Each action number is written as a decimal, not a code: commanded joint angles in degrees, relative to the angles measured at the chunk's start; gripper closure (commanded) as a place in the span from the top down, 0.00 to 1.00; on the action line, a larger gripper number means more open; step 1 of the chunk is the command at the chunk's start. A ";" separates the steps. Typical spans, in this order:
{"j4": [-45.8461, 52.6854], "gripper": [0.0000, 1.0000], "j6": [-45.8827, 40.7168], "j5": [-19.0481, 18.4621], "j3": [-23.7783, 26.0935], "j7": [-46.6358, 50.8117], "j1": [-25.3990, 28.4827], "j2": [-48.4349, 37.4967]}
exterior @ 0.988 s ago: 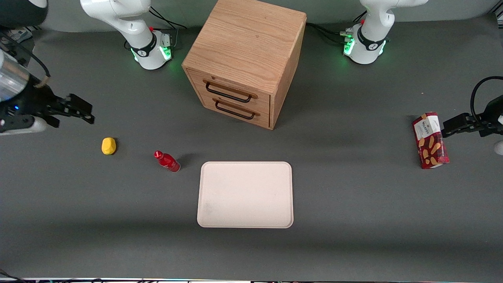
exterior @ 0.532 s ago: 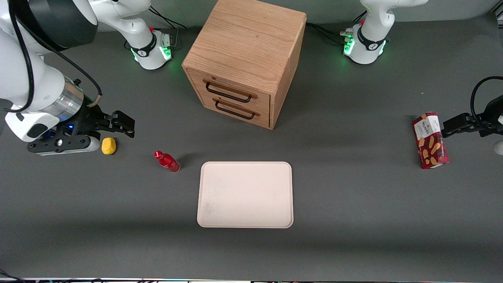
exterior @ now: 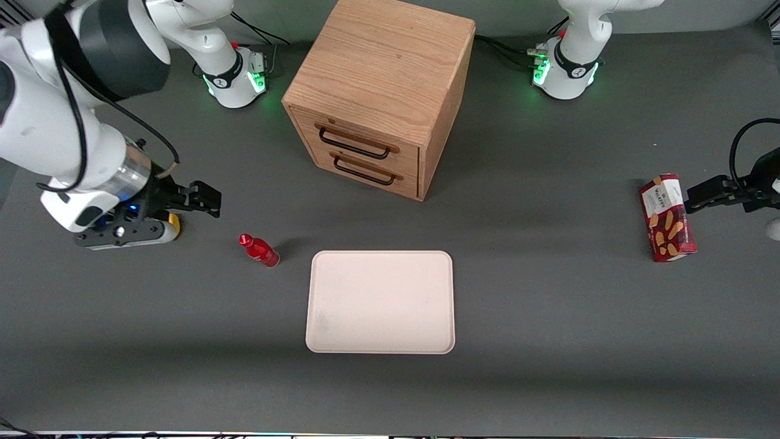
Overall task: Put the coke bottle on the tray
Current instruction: 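Move the open right gripper over the red Coca-Cola bottle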
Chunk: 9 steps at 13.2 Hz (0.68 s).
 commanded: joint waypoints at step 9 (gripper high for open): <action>-30.96 1.00 32.16 -1.64 -0.47 -0.98 1.72 -3.79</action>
